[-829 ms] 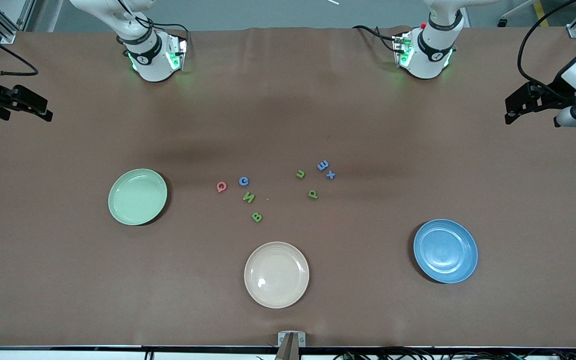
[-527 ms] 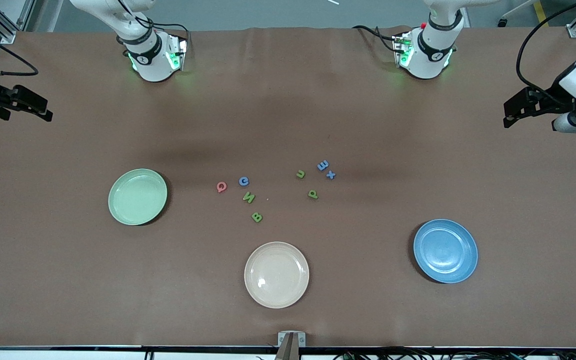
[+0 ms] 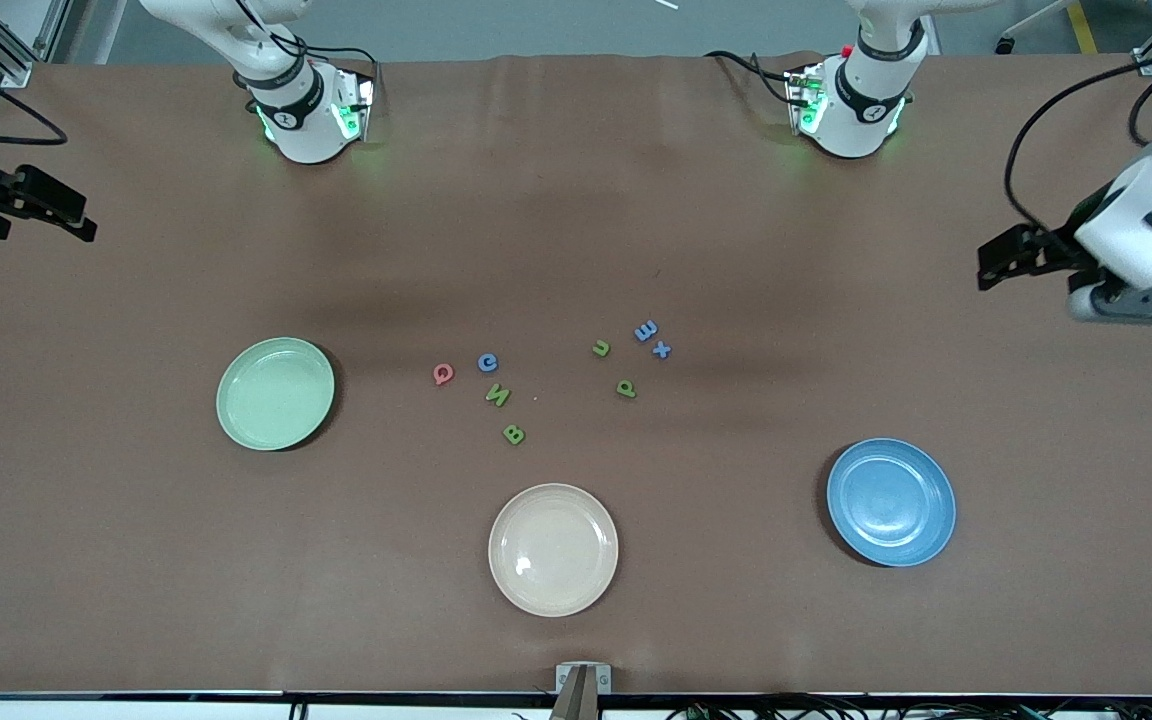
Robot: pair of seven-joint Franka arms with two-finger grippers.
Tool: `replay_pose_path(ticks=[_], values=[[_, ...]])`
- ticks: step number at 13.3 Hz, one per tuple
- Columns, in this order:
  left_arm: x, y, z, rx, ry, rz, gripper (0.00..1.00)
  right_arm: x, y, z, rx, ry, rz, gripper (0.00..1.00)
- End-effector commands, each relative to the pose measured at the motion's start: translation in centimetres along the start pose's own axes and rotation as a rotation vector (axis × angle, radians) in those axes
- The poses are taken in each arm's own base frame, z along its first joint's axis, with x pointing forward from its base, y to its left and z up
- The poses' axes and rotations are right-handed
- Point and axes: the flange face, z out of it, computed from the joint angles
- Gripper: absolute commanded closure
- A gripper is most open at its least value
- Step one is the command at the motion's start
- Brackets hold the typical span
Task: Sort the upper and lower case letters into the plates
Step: 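Move both grippers from rest toward the scattered foam letters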
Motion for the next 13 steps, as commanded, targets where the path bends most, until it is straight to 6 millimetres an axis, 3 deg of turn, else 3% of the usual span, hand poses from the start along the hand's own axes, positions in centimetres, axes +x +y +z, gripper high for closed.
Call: replay_pose_path(ticks=[1,3,5,8,11,13], values=[[0.9,3.2,3.4,-0.039,0.025,-0.052,0.00,0.2,0.2,-0.1,-0.008,-0.006,0.014,0.00],[1.3,5.7,7.0,-0.044,0.021,-0.085,0.00,1.1,0.1,1.4,-0.008,-0.029,0.001,0.00],[1.3,8.1,11.1,-0.047,0.012,-0.109,0.00,3.8,0.9,6.0,-0.014,-0.112,0.016,0.00],[0.3,14.0,17.2,-0.041,0.011,-0.170,0.01,7.6,3.2,12.0,-0.010,-0.199,0.053,0.00],[-1.4,19.0,22.0,-0.072,0.048,-0.297,0.03,7.9,2.4,13.4,-0.022,-0.235,0.060,0.00],[-2.3,22.0,24.6,-0.049,0.049,-0.352,0.05,8.4,1.2,15.2,-0.021,-0.230,0.190,0.00]])
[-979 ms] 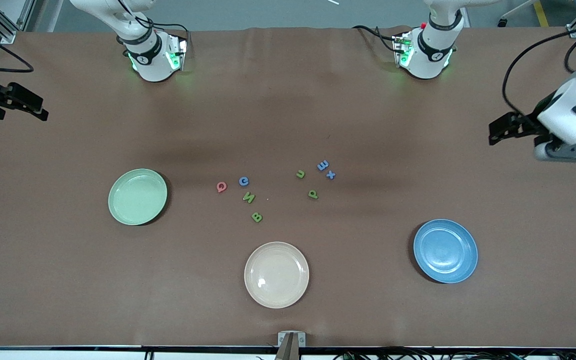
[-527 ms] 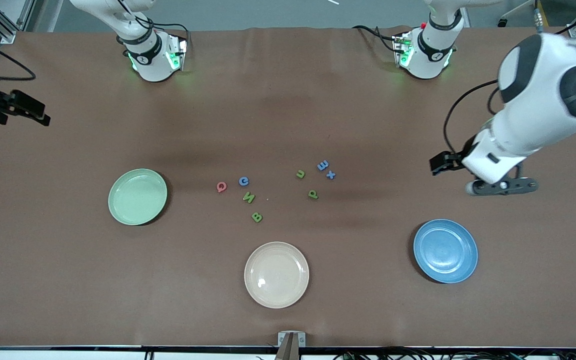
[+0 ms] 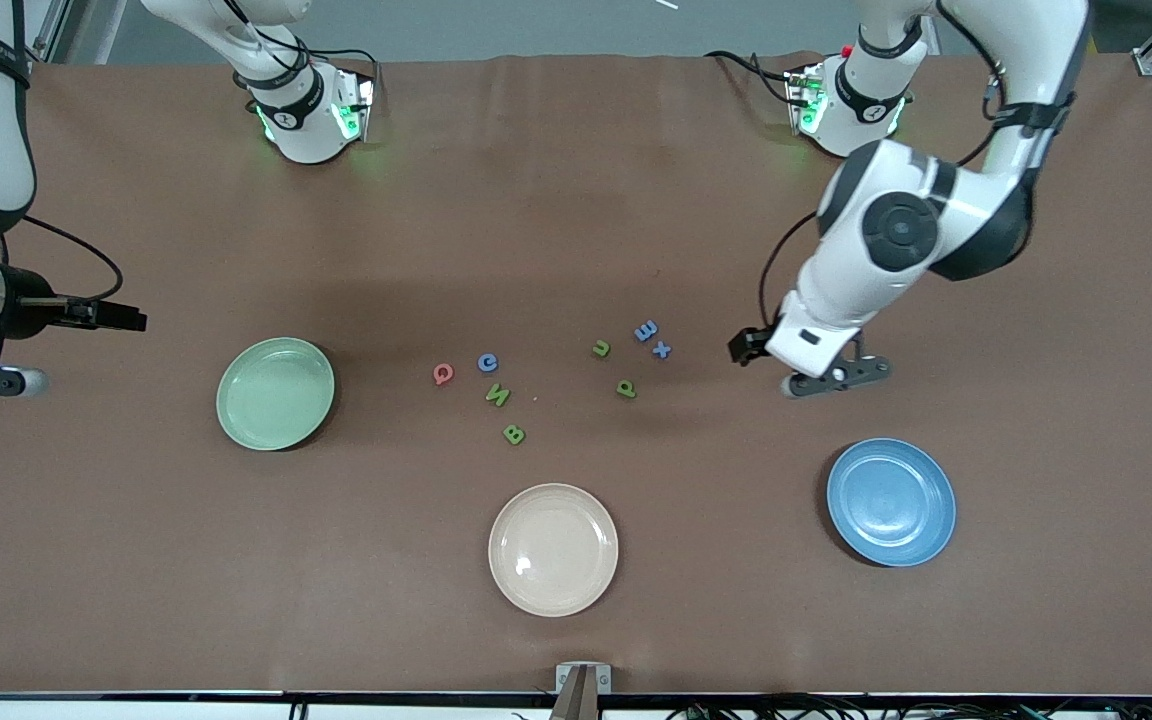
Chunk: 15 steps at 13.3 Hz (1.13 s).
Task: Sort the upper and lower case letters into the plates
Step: 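Move both grippers from rest toward the scattered foam letters, then grasp the pink Q with the right gripper while the left gripper grasps x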
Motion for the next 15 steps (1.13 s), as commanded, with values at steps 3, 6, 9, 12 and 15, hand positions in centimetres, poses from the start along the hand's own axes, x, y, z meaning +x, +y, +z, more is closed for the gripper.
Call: replay_pose_path(ticks=[3,6,9,12,15], values=[[-4.1,4.9,6.3,-0.001,0.028,-0.179,0.07,1.4,-9.3,5.1,0.013,0.062,0.161,0.00],[-6.7,7.2,10.4,0.009,0.056,-0.288,0.11,1.3,-12.4,9.7,0.084,0.092,0.167,0.00],[-8.3,8.6,14.0,0.013,0.112,-0.400,0.15,0.3,-16.1,13.7,0.091,0.135,0.236,0.00],[-9.6,9.3,15.7,0.022,0.104,-0.482,0.19,-1.3,-20.6,18.7,0.108,0.206,0.274,0.00],[-9.8,9.1,17.2,0.039,0.090,-0.533,0.24,-2.2,-24.7,23.4,0.114,0.239,0.286,0.03]])
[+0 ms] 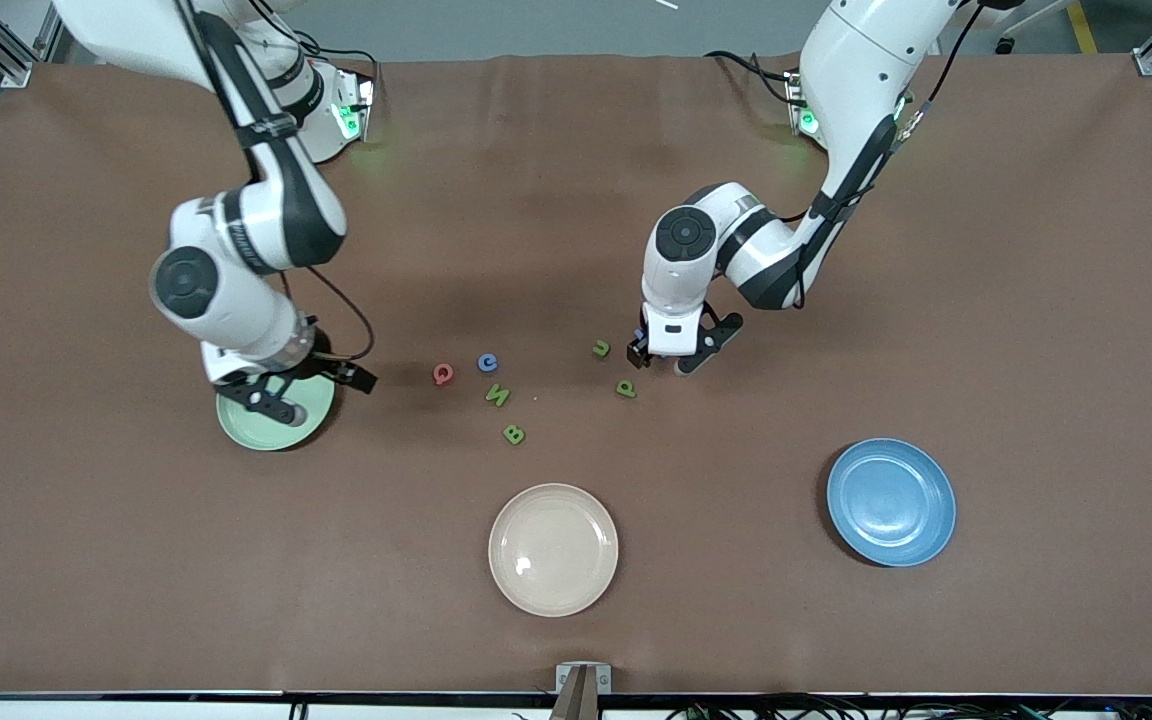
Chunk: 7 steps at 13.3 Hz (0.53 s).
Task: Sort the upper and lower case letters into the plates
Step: 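Grasp the pink Q with the right gripper while the left gripper grasps x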
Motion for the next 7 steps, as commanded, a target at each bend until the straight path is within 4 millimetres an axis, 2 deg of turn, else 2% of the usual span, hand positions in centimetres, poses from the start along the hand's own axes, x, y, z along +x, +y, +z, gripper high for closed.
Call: replay_pose_path(ticks=[1,4,6,7], values=[[-0.4,0.0,1.2,0.006,0.006,-0.059,0.25,-2.5,-2.1,3.4,0.004,0.013,0.030,0.05],[0.3,0.0,1.6,0.007,0.002,-0.092,0.30,-3.9,-3.6,5.8,0.002,0.023,0.014,0.09],[0.0,0.2,1.8,0.008,0.000,-0.114,0.31,-4.7,-4.3,7.0,-0.001,0.024,-0.002,0.18],[0.0,0.1,2.4,0.012,-0.003,-0.119,0.35,-4.7,-4.4,7.6,-0.001,0.026,-0.003,0.20]])
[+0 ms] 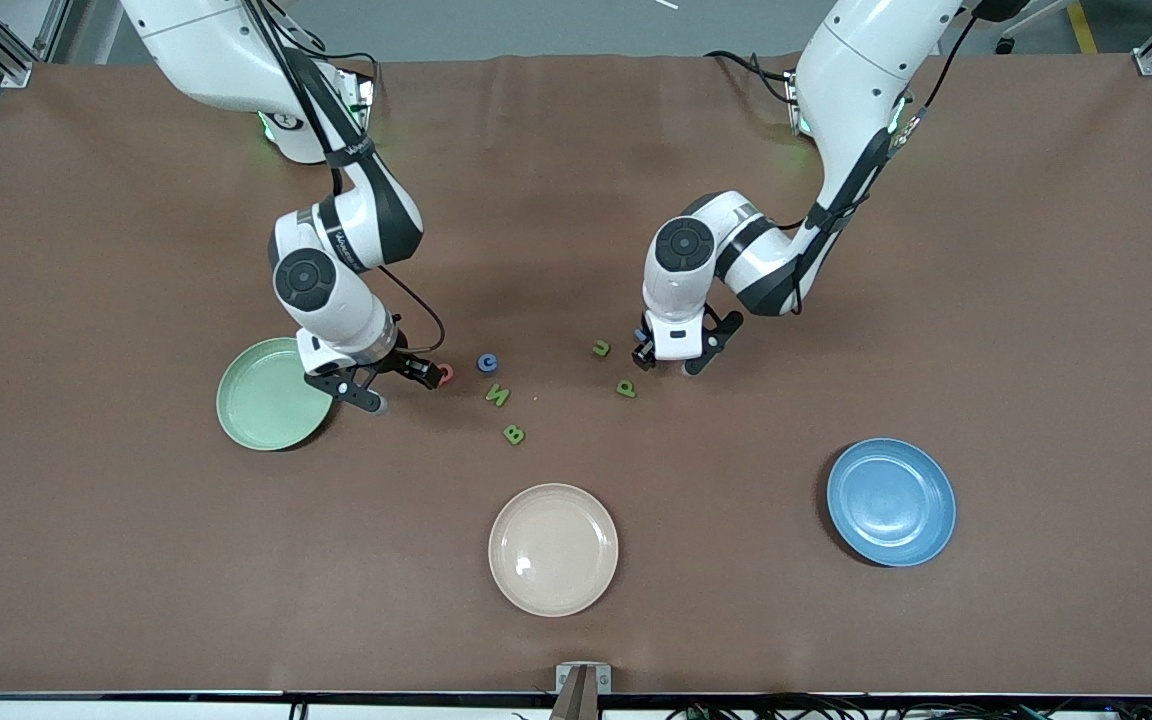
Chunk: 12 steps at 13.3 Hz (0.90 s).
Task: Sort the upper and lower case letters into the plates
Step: 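Grasp the pink Q with the right gripper while the left gripper grasps x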
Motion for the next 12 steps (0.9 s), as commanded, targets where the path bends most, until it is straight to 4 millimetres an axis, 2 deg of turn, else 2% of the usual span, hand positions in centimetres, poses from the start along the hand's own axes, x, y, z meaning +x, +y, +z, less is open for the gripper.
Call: replay_pose_path(ticks=[1,4,5,6,7,9,12], values=[[-0.3,0.4,0.6,-0.010,0.003,-0.026,0.37,-0.5,-0.2,1.2,0.002,0.007,0.010,0.22],[-0.2,0.3,1.0,-0.004,-0.001,-0.039,0.44,-1.0,-0.6,3.0,0.004,0.017,-0.002,0.26],[0.1,0.6,0.9,-0.008,-0.001,-0.056,0.49,-1.2,-0.8,3.4,0.010,0.024,0.002,0.27],[0.0,0.9,0.8,-0.011,-0.003,-0.075,0.61,-1.3,-1.0,3.6,0.011,0.027,0.009,0.27],[0.0,1.2,0.7,-0.017,-0.004,-0.088,0.78,-1.7,-1.2,4.0,0.007,0.024,0.005,0.27],[0.2,1.7,0.1,-0.032,-0.004,-0.092,0.99,-2.0,-1.3,4.5,0.002,0.020,-0.002,0.30],[2.4,3.9,-2.5,-0.091,0.005,-0.117,0.99,-2.1,-1.3,4.7,-0.002,0.017,-0.002,0.34]])
